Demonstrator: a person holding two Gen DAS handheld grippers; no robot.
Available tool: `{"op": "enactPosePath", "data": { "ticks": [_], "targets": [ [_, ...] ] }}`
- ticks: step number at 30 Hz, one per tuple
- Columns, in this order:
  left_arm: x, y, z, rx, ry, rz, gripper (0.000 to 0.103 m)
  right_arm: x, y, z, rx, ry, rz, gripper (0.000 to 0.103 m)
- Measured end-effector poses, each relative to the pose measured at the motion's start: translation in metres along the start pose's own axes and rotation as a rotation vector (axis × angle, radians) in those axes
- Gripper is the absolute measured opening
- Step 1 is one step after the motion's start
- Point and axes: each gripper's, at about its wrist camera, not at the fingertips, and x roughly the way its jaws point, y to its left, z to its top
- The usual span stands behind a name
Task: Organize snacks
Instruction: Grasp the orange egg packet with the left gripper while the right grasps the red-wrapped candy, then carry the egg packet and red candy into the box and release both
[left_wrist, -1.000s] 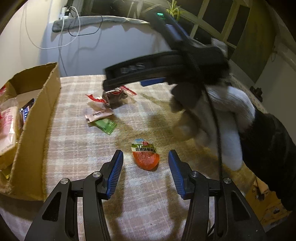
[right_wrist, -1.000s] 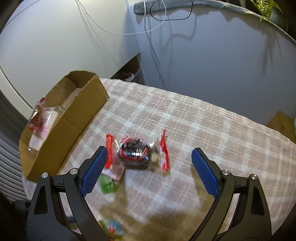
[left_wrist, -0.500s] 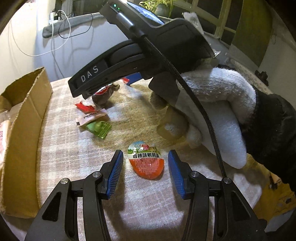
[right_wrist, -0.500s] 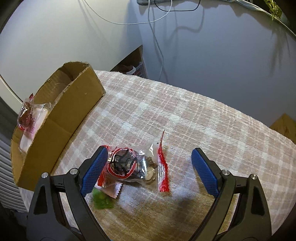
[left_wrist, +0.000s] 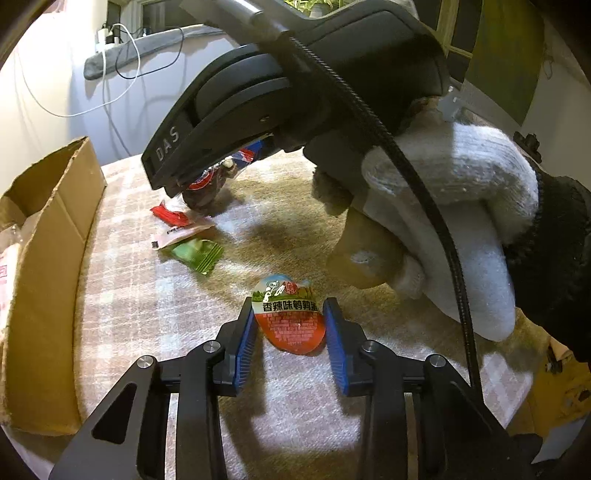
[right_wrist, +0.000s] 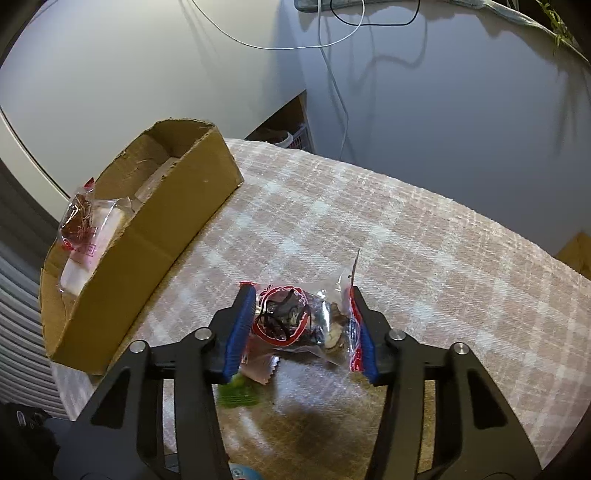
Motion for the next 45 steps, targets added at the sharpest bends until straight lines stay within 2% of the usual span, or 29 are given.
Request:
{"op": "enactPosePath", "data": {
  "ticks": [5,12,14,17,23,32,45],
  "targets": [
    [0.000,0.011,-0.002,-0.033,-0.005,-0.017,0.033,-0.012,-0.006,-0.001,0.036,-0.032,0.016,0.039],
    [-0.004,0.022,-0.002,-0.076,-0.012,-0.027,0.033,-0.024,-0.015,-0.005,0.065,-0.058,0.012,0.034],
    [-0.008,0.026,-0.005,-0.082,-0.015,-0.029,0.033,-0.028,-0.017,-0.006,0.075,-0.071,0.015,0.029],
    [-0.012,0.033,-0.009,-0.088,-0.021,-0.027,0.033,-0.036,-0.018,-0.007,0.077,-0.090,0.009,0.026],
    [-0.022,0.038,-0.015,-0.110,-0.028,-0.021,0.033,-0.047,-0.020,-0.009,0.084,-0.117,0.002,0.025],
    [-0.054,0.049,-0.020,-0.154,-0.083,-0.007,0.033,-0.077,-0.018,-0.010,0.071,-0.170,-0.019,0.025],
    [-0.098,0.074,-0.015,-0.219,-0.191,0.058,0.033,-0.102,0.015,0.002,0.016,-0.220,-0.023,0.025]
  ]
}}
